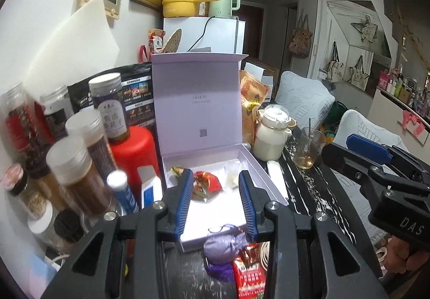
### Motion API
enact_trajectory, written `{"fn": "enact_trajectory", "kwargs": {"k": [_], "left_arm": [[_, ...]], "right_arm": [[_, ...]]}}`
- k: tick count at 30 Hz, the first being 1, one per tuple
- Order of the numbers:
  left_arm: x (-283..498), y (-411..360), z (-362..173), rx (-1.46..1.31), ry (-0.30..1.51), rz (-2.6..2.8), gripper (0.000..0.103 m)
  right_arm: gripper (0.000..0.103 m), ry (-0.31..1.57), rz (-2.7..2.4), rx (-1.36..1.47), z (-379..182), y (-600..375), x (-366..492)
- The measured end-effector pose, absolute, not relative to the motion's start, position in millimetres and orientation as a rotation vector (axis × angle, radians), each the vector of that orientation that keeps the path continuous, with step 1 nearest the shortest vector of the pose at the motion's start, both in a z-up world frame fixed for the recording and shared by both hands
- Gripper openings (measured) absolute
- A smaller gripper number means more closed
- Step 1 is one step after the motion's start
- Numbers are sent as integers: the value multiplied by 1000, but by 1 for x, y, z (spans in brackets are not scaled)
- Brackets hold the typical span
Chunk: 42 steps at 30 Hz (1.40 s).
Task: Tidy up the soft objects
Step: 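Withdraw both grippers from the box back toward the remaining items, then lower the left gripper onto the purple drawstring pouch and grasp it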
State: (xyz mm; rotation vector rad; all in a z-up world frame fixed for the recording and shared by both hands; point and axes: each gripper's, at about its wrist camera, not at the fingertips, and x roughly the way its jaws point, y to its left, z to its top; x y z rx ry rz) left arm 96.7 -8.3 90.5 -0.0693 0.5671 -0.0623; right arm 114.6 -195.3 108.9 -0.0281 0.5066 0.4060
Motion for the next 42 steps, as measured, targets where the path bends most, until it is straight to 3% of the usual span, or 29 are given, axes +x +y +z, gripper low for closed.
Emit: {"fn": "enact_trajectory", "kwargs": {"k": [13, 34, 35, 37, 38, 39, 42], "left_arm": [[61, -3, 58, -68, 598, -74, 34], [59, -10, -22, -21, 790, -24, 34], [61, -11, -27, -25, 808, -26, 36], [64, -13, -36, -24, 834, -38, 65], [64, -15, -39, -22, 834, -47, 94], [64, -16, -41, -18, 823, -57, 103], [64, -21, -44, -7, 815, -64, 103]], "right_arm": [[64, 521, 360, -41, 80, -199, 61], [65, 711, 263, 6, -9, -223, 43], [65, 719, 252, 8, -13, -225, 42], [65, 735, 231, 16, -20, -231, 41], [65, 746, 224, 21, -24, -234, 42], [65, 760, 216, 29, -29, -237, 42], [65, 792, 194, 49, -40, -247, 43]]}}
